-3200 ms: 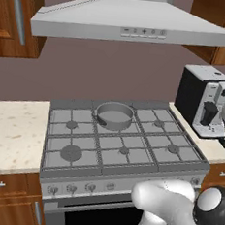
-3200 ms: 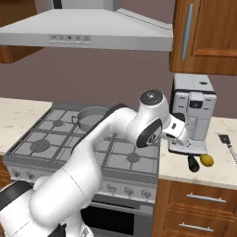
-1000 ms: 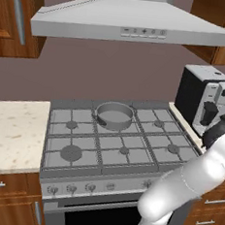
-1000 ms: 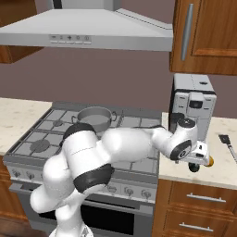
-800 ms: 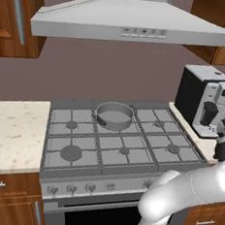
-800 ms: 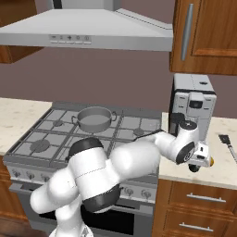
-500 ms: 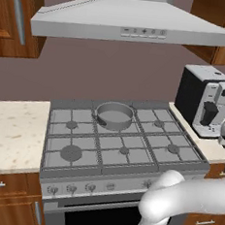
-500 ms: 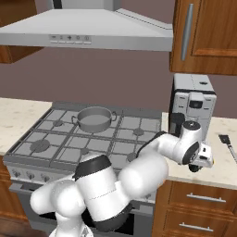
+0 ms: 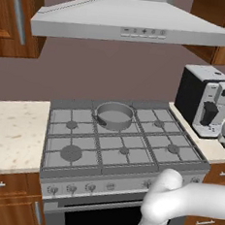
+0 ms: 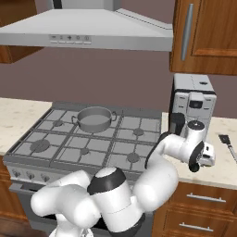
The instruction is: Put the eggplant and lemon in the pot. Retrieve the spatula and lightly stir the vegetables in the pot.
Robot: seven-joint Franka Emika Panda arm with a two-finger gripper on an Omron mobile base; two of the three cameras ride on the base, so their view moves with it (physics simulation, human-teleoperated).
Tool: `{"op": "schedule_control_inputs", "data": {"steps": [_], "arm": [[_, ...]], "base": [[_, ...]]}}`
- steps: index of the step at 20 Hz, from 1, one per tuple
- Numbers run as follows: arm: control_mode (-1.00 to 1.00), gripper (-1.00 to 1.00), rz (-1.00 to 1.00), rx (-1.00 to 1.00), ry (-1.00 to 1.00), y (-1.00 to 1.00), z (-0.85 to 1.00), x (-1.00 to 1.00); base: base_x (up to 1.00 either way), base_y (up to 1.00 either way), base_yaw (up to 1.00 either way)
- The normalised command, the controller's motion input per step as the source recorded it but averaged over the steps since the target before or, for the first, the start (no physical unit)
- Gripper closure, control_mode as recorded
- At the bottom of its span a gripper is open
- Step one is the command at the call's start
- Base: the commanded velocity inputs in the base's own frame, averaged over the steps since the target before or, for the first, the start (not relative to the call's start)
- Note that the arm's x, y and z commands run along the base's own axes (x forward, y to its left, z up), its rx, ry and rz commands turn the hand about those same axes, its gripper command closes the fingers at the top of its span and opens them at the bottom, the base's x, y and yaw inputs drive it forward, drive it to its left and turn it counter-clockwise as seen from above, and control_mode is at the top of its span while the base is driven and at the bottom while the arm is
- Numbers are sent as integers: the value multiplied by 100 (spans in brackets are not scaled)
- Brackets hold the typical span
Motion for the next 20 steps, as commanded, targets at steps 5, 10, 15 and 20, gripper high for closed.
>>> {"op": "schedule_control_inputs", "data": {"steps": [5, 10, 15, 20], "arm": [[-100, -100, 3, 0, 0, -6, -3, 1], [-100, -100, 1, 0, 0, 0, -18, 0], [-100, -100, 0, 0, 0, 0, -31, 0], [-100, -100, 0, 0, 0, 0, -39, 0]], "base": [[0, 0, 0], [0, 0, 0], [0, 0, 0], [0, 0, 0]]}}
